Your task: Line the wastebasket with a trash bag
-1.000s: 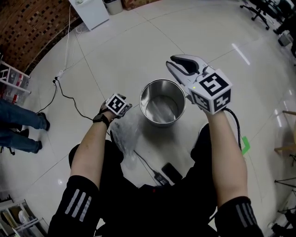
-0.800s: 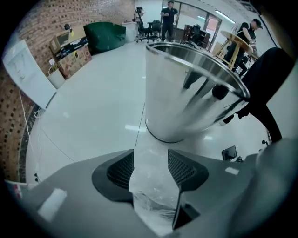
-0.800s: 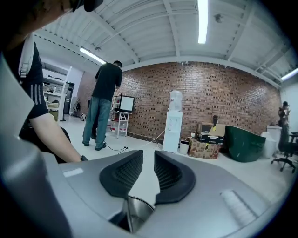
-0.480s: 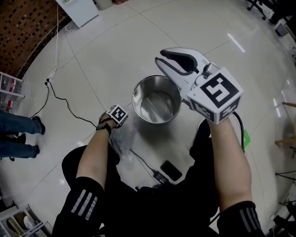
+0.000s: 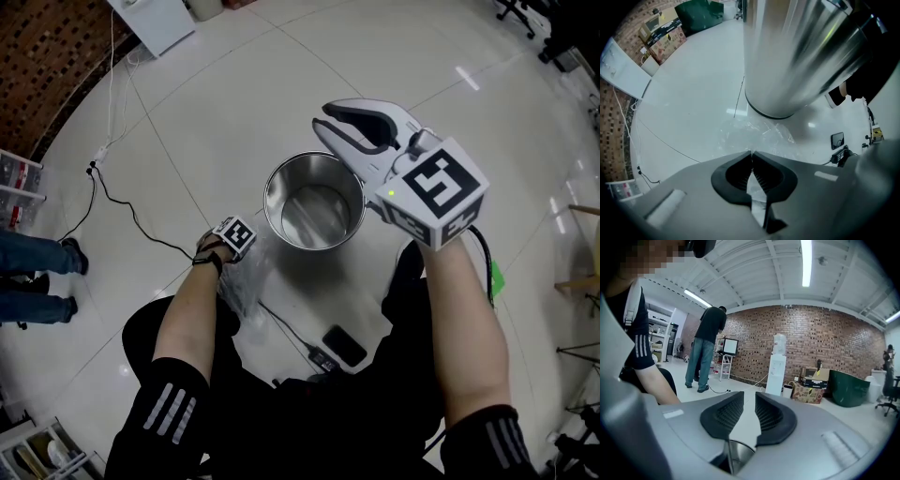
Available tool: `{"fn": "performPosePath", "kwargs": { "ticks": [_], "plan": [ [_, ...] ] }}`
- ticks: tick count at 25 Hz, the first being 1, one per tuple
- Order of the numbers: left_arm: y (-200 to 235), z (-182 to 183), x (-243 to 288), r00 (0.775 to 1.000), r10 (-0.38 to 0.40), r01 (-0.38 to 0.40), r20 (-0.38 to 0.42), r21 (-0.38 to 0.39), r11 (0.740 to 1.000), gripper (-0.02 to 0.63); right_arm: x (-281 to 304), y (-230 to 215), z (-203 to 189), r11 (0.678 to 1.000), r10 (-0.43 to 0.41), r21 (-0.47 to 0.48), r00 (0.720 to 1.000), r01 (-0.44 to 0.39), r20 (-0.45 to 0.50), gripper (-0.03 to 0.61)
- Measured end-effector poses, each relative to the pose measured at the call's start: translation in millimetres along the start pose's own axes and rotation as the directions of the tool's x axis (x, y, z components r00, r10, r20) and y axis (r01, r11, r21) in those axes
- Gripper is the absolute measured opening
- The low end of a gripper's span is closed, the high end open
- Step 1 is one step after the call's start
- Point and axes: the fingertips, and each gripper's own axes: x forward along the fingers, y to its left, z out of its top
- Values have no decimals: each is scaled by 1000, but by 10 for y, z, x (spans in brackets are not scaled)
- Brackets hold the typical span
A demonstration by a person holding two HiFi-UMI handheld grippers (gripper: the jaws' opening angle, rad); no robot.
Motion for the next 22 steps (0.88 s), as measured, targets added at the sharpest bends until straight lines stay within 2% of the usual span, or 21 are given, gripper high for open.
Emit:
{"fn": "performPosePath", "kwargs": {
  "ticks": [6, 7, 10, 12, 13, 16, 20, 22],
  "plan": [
    [-27, 178, -352, 993, -72, 75, 91, -32, 997, -6, 5, -39, -45, 1000, -10, 5, 1000, 10, -8, 86],
    [12, 206, -465, 993, -63, 66, 102, -25, 997, -6, 7, -32, -43, 1000, -9, 4, 1000, 9, -9, 86],
    [370, 402, -914, 979, 90, -97, 183, 31, 995, -6, -29, -27, -36, 1000, -7, 2, 1000, 7, -7, 86],
    [386, 421, -1162, 977, 89, -96, 192, 25, 995, -6, -82, -49, -40, 1000, -12, 8, 1000, 12, -2, 86],
    [448, 483, -1326, 968, 119, -130, 220, 38, 991, -6, -110, -66, -46, 1000, -16, 12, 1000, 16, -1, 86],
    [623, 753, -1916, 912, 225, -269, 342, 86, 959, -6, -185, -116, -72, 999, -27, 18, 1000, 27, -6, 86],
    [482, 1109, -2628, 839, 232, -354, 493, 170, 920, -6, -244, -157, -94, 999, -37, 16, 999, 37, 3, 86],
    [387, 1224, -2869, 811, 219, -384, 543, 212, 898, -6, -254, -171, -107, 999, -47, 23, 999, 46, 5, 86]
  ]
}}
